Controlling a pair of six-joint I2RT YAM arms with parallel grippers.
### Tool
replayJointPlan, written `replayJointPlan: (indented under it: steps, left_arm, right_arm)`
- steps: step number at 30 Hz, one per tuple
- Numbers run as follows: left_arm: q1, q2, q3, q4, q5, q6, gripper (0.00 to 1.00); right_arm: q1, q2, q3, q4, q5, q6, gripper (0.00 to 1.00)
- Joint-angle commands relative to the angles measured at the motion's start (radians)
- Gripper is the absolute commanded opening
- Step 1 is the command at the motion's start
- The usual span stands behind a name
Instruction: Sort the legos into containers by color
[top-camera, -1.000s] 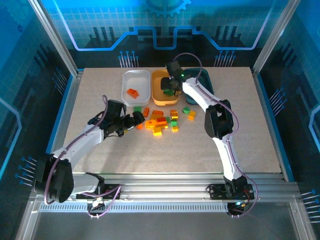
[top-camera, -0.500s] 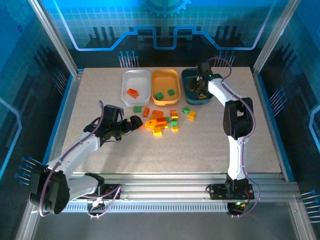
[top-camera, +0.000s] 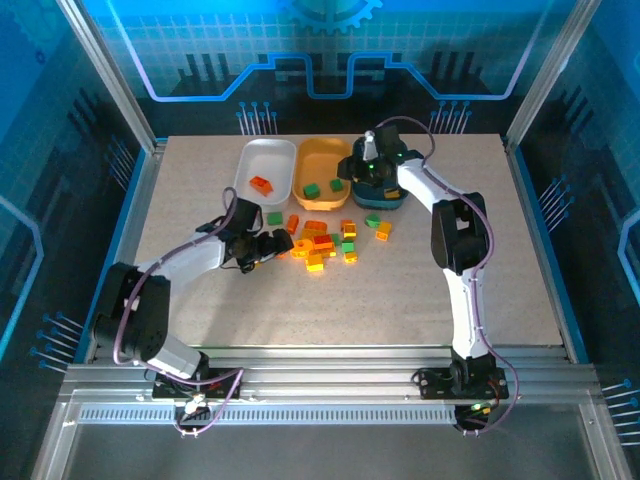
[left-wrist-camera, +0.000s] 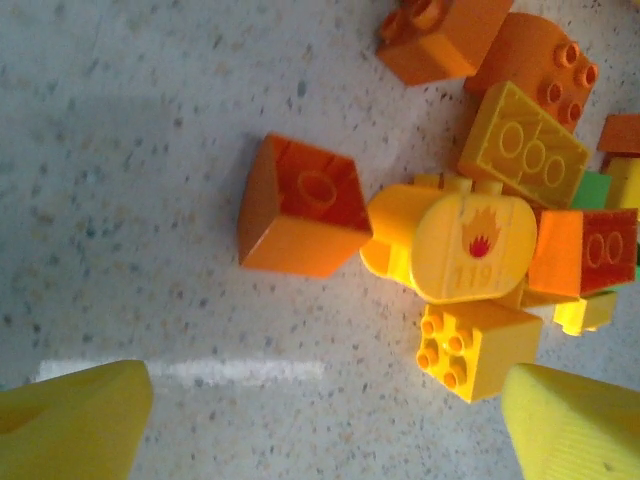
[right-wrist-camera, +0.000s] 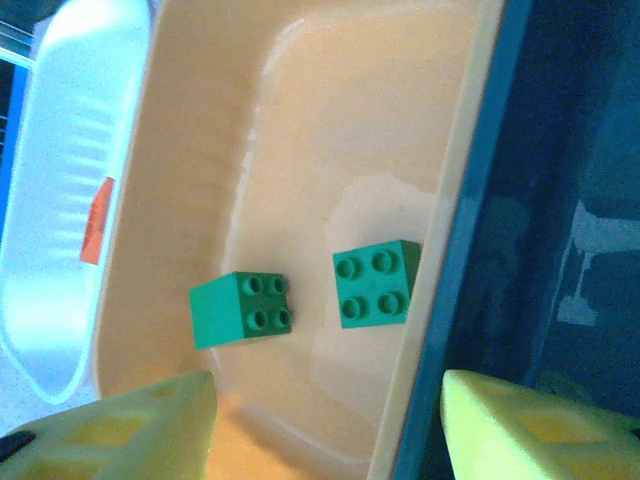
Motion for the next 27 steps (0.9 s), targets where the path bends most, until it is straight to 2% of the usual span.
replayJointPlan:
  steps: [1,6,14,18,24,27]
  left_arm:
    - [-0.016,0.061,0.077,-0.048,-0.073,0.067,0.88]
    - [-0.040,0.151,0.125,-0.047,-0.194,0.079,0.73]
    - [-0.095,0.300,0.198,-0.053,-0.241,0.104,0.63]
    - [-0.105,0.327,0.191,-0.038,-0.280,0.092,0.41]
    - [-0.110,0.311,0.208,-0.065,-0.284,0.089,0.15]
    - [-0.111,0.219,0.235,-0.112,-0.286,0.103,0.12]
  right_arm:
    - [-0.021,-0.059,-0.012,-0.026,0.032,-0.007,0.62]
    - [-0.032,-0.276,-0.228,-0.009,0.174,0.012,0.64]
    - [-0.034,-0.632,-0.612,0.070,0.194,0.032,0.64]
    - [-0.032,-0.751,-0.730,0.069,0.194,0.021,0.64]
    - [0.004,-0.857,-0.850,0.093,0.216,0.035,0.63]
    - [0.059,-0.902,-0.926,0.129,0.318,0.027,0.62]
